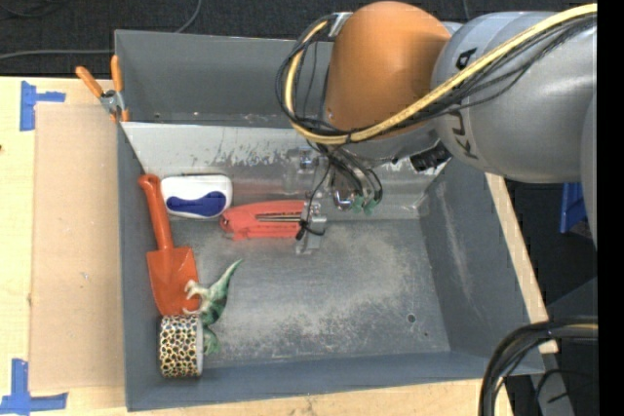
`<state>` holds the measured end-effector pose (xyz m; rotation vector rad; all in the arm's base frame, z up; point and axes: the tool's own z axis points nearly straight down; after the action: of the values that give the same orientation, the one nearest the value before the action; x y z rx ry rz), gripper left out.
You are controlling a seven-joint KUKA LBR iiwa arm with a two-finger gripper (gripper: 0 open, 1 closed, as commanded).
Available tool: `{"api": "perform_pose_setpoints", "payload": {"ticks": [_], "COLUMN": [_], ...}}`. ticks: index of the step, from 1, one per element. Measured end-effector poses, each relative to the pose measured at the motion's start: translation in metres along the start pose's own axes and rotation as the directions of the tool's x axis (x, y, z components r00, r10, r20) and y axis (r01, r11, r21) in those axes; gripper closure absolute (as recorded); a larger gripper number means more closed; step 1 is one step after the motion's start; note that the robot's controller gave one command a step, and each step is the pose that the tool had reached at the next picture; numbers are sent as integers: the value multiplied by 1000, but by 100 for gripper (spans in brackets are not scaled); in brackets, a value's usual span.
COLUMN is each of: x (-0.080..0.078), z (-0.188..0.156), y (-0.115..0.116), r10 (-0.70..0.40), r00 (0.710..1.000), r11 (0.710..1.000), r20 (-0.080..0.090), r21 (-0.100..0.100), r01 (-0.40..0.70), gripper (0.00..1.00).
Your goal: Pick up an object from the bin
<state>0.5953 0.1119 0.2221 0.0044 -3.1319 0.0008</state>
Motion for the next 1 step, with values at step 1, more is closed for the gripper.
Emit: {"api": "perform_pose_setpoints", "payload": {"ticks": [1], "x": [-2], "z": [-4], "y": [-1], "r10": [4], "r00": [1000], "r11": [1000], "r20": [7], "r21": [-1], "r01": [-4], "gripper": [0]}}
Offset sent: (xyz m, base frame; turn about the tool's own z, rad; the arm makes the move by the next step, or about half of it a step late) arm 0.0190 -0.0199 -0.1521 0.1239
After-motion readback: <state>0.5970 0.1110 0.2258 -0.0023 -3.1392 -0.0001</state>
